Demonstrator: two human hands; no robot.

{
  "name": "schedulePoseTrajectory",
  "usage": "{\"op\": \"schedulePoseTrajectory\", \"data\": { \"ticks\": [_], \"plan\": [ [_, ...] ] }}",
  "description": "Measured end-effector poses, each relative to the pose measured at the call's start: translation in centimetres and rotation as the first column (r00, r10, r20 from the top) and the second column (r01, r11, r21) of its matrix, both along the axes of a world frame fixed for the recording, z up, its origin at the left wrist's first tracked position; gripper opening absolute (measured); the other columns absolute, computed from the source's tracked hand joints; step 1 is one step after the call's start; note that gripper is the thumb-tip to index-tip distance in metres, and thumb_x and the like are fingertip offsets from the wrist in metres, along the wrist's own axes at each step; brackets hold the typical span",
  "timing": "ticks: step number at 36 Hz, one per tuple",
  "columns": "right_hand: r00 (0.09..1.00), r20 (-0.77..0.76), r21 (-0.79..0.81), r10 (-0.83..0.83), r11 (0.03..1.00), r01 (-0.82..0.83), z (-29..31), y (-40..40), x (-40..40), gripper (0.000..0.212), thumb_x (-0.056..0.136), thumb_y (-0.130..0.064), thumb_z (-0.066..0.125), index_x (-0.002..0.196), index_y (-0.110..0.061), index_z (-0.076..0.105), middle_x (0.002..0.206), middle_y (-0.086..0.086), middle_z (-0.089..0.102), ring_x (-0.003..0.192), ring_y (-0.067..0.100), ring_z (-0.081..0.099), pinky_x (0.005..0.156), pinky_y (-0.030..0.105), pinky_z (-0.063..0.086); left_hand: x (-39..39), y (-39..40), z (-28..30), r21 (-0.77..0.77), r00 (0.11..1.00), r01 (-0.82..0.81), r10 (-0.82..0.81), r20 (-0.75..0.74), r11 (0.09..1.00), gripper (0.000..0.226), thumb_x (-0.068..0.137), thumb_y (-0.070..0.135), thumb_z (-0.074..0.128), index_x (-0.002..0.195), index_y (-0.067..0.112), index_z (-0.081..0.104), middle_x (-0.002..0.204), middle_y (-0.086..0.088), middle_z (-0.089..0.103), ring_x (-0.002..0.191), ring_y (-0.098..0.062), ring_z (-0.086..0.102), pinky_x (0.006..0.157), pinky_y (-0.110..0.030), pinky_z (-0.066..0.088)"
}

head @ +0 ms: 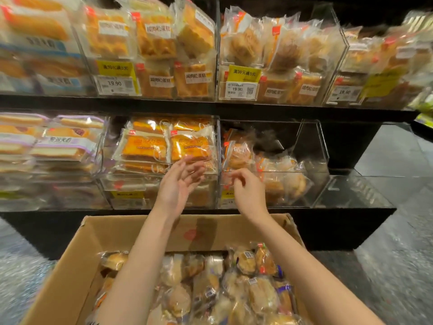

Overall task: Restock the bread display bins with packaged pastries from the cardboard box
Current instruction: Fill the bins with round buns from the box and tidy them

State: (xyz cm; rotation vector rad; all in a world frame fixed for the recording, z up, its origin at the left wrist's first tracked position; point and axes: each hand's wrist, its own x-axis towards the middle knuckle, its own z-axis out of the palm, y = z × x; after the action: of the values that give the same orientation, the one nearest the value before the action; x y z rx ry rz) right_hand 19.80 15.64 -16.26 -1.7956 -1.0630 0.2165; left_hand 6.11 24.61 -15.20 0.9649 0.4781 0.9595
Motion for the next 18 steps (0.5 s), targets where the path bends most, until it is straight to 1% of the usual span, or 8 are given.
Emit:
{"op": "schedulePoseTrajectory", "data": {
  "ticks": [3, 4, 6, 8, 11, 13, 16, 18],
  "plan": [
    [0.994, -0.074, -0.115, 0.083, 0.989, -0.091, -0.9, -0.2, -1.8, 0.020, 0.099, -0.008, 0.044, 0.101, -0.019, 0.061, 0.082, -0.010, 0.060, 0.069, 0.003, 0.056, 0.056, 0.008, 0.043, -2.3, -0.6, 0.0, 0.128, 0.953, 0.070, -0.029, -0.301, 0.989, 0.028, 0.104, 0.020, 0.035, 0.120, 0.015, 0.057, 0.103, -0.004, 0.072, 0.097, -0.017, 0.068, 0.089, -0.033, 0.051],
    [0.990, -0.089, -0.154, 0.112, 0.980, -0.125, -1.2, -0.1, -2.4, 0.020, 0.098, -0.008, 0.045, 0.101, -0.019, 0.061, 0.083, -0.007, 0.062, 0.072, 0.007, 0.059, 0.059, 0.010, 0.045, -3.2, -0.8, -0.2, 0.166, 0.918, 0.100, -0.026, -0.395, 0.981, 0.027, 0.104, 0.020, 0.036, 0.117, 0.018, 0.058, 0.104, -0.004, 0.072, 0.097, -0.016, 0.069, 0.088, -0.032, 0.051],
    [0.983, -0.098, -0.219, 0.156, 0.960, -0.174, -2.0, 0.2, -3.8, 0.020, 0.096, -0.008, 0.046, 0.100, -0.018, 0.064, 0.087, -0.003, 0.065, 0.081, 0.014, 0.063, 0.068, 0.021, 0.049, -5.0, -1.1, -0.8, 0.212, 0.841, 0.163, -0.023, -0.541, 0.964, 0.024, 0.103, 0.020, 0.039, 0.112, 0.021, 0.060, 0.104, -0.004, 0.072, 0.093, -0.012, 0.070, 0.083, -0.027, 0.052],
    [0.980, -0.093, -0.258, 0.179, 0.946, -0.197, -3.2, 0.2, -5.7, 0.021, 0.095, -0.009, 0.046, 0.100, -0.017, 0.065, 0.086, -0.003, 0.065, 0.080, 0.014, 0.062, 0.070, 0.026, 0.048, -6.9, -1.3, -1.6, 0.216, 0.754, 0.227, -0.031, -0.656, 0.949, 0.021, 0.102, 0.019, 0.043, 0.112, 0.020, 0.061, 0.101, -0.003, 0.072, 0.086, -0.010, 0.070, 0.074, -0.018, 0.051],
    [0.958, -0.118, -0.306, 0.261, 0.908, -0.285, -5.6, -0.3, -8.8, 0.022, 0.094, -0.011, 0.047, 0.099, -0.018, 0.067, 0.090, -0.003, 0.067, 0.084, 0.014, 0.064, 0.080, 0.033, 0.053, -9.7, -1.5, -3.3, 0.217, 0.606, 0.334, -0.032, -0.795, 0.917, 0.018, 0.100, 0.018, 0.047, 0.112, 0.018, 0.061, 0.099, -0.001, 0.071, 0.085, -0.008, 0.069, 0.072, -0.012, 0.048],
    [0.934, -0.081, -0.375, 0.349, 0.857, -0.353, -7.1, -0.6, -10.4, 0.022, 0.094, -0.012, 0.049, 0.101, -0.019, 0.068, 0.096, -0.003, 0.068, 0.090, 0.014, 0.062, 0.083, 0.032, 0.052, -11.6, -1.5, -4.9, 0.195, 0.515, 0.394, -0.041, -0.856, 0.898, 0.019, 0.098, 0.019, 0.050, 0.114, 0.016, 0.061, 0.099, 0.001, 0.070, 0.085, -0.007, 0.068, 0.073, -0.011, 0.048],
    [0.901, -0.054, -0.443, 0.431, 0.798, -0.409, -8.6, -1.0, -11.9, 0.019, 0.093, -0.014, 0.051, 0.099, -0.021, 0.068, 0.094, -0.004, 0.068, 0.088, 0.015, 0.062, 0.079, 0.031, 0.052, -14.3, -1.6, -7.6, 0.115, 0.379, 0.443, -0.069, -0.923, 0.889, 0.021, 0.097, 0.021, 0.052, 0.114, 0.013, 0.062, 0.108, 0.000, 0.067, 0.087, -0.005, 0.064, 0.069, -0.006, 0.046],
    [0.885, -0.062, -0.473, 0.462, 0.767, -0.434, -9.4, -1.3, -12.5, 0.020, 0.093, -0.013, 0.049, 0.097, -0.021, 0.067, 0.090, -0.003, 0.067, 0.080, 0.015, 0.062, 0.075, 0.033, 0.054, -16.1, -1.6, -9.4, 0.090, 0.293, 0.467, -0.058, -0.954, 0.880, 0.020, 0.095, 0.026, 0.056, 0.112, 0.019, 0.064, 0.108, 0.004, 0.065, 0.094, -0.006, 0.062, 0.074, -0.007, 0.046]
  ]
}}
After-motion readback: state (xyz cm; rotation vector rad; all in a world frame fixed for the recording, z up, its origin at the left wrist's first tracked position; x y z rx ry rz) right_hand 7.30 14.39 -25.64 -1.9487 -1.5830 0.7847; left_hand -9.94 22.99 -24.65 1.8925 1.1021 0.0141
